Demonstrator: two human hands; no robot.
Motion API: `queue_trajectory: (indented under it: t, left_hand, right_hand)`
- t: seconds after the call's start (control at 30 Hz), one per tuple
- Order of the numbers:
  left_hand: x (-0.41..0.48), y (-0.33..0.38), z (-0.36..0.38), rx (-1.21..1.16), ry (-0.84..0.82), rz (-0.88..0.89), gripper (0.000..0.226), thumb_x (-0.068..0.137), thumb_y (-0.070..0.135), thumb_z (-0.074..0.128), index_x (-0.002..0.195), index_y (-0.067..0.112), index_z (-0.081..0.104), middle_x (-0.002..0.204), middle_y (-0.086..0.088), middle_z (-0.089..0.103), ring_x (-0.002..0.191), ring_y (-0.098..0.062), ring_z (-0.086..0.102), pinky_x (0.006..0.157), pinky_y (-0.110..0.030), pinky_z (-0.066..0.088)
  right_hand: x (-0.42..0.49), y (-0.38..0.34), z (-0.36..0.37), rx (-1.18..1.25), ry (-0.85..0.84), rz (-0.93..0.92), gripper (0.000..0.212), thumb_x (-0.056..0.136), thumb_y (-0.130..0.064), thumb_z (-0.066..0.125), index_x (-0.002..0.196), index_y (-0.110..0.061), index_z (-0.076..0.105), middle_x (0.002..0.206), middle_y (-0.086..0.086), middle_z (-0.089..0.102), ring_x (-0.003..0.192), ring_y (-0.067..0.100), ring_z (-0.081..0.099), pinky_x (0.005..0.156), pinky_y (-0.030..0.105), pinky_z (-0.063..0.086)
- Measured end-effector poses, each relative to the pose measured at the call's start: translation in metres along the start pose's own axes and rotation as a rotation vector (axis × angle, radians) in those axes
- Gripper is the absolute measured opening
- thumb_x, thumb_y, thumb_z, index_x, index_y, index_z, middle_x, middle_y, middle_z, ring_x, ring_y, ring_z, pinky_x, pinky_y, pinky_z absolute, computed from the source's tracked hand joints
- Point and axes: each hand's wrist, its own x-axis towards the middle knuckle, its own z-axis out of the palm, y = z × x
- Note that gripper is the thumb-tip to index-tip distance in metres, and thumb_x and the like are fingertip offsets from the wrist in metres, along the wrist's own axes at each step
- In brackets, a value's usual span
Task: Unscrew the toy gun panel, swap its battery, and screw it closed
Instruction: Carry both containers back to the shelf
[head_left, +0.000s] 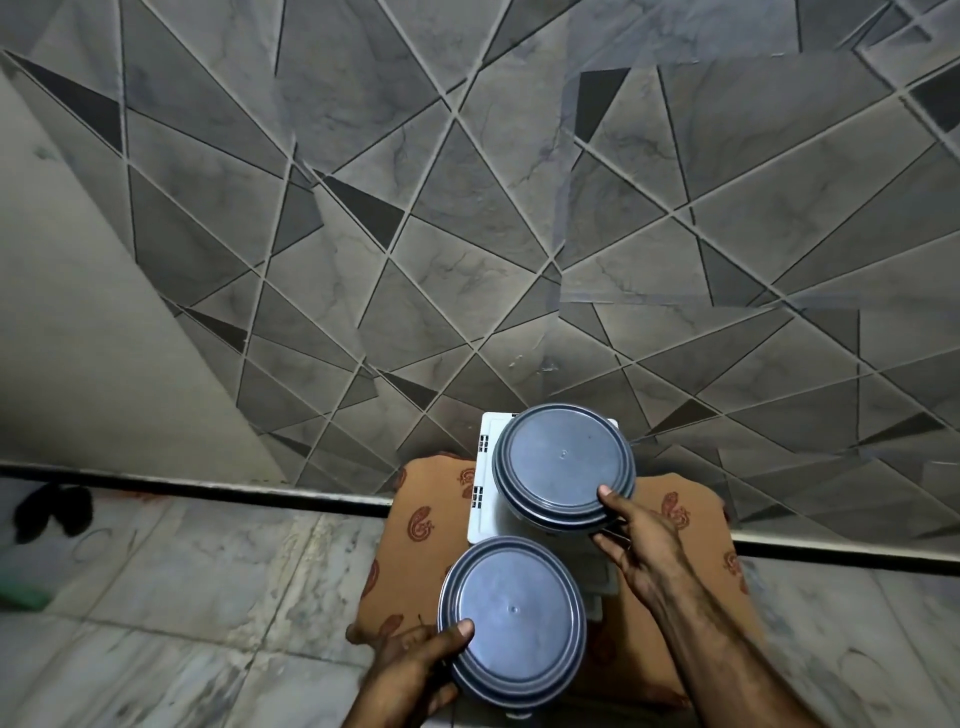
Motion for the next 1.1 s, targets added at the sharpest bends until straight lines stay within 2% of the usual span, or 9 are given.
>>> queue_trajectory:
  t: [0.1,0.3,0.4,0.57,0.67,0.73,0.87,0.97,1.1]
  left_hand:
    - [-0.003,0.004,0.006,0.013,-0.015,0.005,0.06,0.072,0.012,0.08,0.125,-0.003,0.056,0.104,-0.014,0.075,0.096,-0.028,0.072,0.077,-0.035,0.056]
    - [-0.003,0.007,0.009,-0.012,-0.034,-0.002,0.06,0.079,0.007,0.077,0.132,0.002,0.05,0.107,-0.014,0.074,0.104,-0.032,0.069,0.101,-0.048,0.048]
    - [-0.002,0.01,0.012,-0.043,-0.081,-0.011,0.039,0.081,0.001,0.071,0.118,-0.005,0.061,0.1,-0.017,0.075,0.101,-0.035,0.068,0.095,-0.046,0.051]
    - [-0.002,0.015,0.022,-0.099,-0.021,0.015,0.057,0.084,-0.003,0.068,0.136,-0.005,0.044,0.07,0.006,0.076,0.08,-0.023,0.074,0.076,-0.038,0.056]
    - [-0.013,0.024,0.03,-0.1,-0.034,0.027,0.011,0.089,-0.006,0.061,0.1,-0.002,0.059,0.05,0.015,0.067,0.052,-0.01,0.07,0.066,-0.034,0.054]
    - [-0.016,0.028,0.035,-0.107,-0.042,0.015,0.009,0.09,-0.008,0.059,0.085,-0.001,0.06,0.054,0.013,0.066,0.046,-0.009,0.068,0.067,-0.036,0.051]
    - [-0.01,0.026,0.032,-0.108,-0.035,-0.008,0.017,0.089,-0.006,0.062,0.1,0.005,0.055,0.063,0.014,0.069,0.049,-0.008,0.069,0.055,-0.03,0.057]
    - [-0.003,0.024,0.03,-0.09,-0.008,-0.024,0.021,0.089,-0.007,0.061,0.081,0.011,0.055,0.059,0.003,0.073,0.053,-0.013,0.071,0.049,-0.026,0.057]
    - [0.005,0.019,0.025,-0.126,-0.012,-0.053,0.024,0.086,-0.007,0.063,0.104,0.008,0.064,0.086,-0.013,0.077,0.069,-0.023,0.075,0.052,-0.03,0.058]
  right_hand:
    - [0.006,0.002,0.004,-0.005,-0.011,0.003,0.019,0.083,-0.01,0.073,0.099,-0.001,0.068,0.089,0.012,0.07,0.085,0.024,0.066,0.068,0.035,0.053]
    - [0.017,0.008,0.01,-0.01,-0.009,0.006,0.015,0.083,-0.009,0.073,0.095,-0.002,0.069,0.088,0.013,0.07,0.087,0.026,0.065,0.072,0.037,0.054]
    - [0.023,0.009,0.011,-0.008,0.002,0.011,0.015,0.082,-0.01,0.074,0.094,-0.002,0.069,0.088,0.012,0.07,0.088,0.026,0.065,0.072,0.037,0.054]
    - [0.031,0.008,0.013,0.001,0.007,0.011,0.016,0.084,-0.009,0.073,0.097,-0.002,0.067,0.087,0.011,0.069,0.087,0.025,0.064,0.071,0.036,0.054]
    - [0.035,0.009,0.013,-0.001,0.012,0.015,0.017,0.083,-0.009,0.073,0.097,-0.001,0.068,0.088,0.011,0.069,0.088,0.025,0.064,0.073,0.037,0.054]
    - [0.037,0.01,0.013,0.001,0.011,0.016,0.017,0.083,-0.01,0.074,0.097,-0.002,0.068,0.088,0.011,0.069,0.088,0.025,0.063,0.072,0.037,0.053]
    - [0.041,0.012,0.014,0.014,0.016,0.017,0.014,0.083,-0.009,0.074,0.095,-0.002,0.068,0.087,0.011,0.069,0.089,0.026,0.064,0.073,0.037,0.054]
    - [0.05,0.016,0.014,0.019,0.034,0.029,0.019,0.082,-0.009,0.074,0.098,-0.001,0.069,0.097,0.014,0.071,0.097,0.028,0.065,0.076,0.038,0.054]
    - [0.065,0.02,0.016,0.024,0.077,0.06,0.029,0.082,-0.01,0.074,0.108,0.001,0.067,0.112,0.017,0.069,0.108,0.031,0.064,0.085,0.043,0.054]
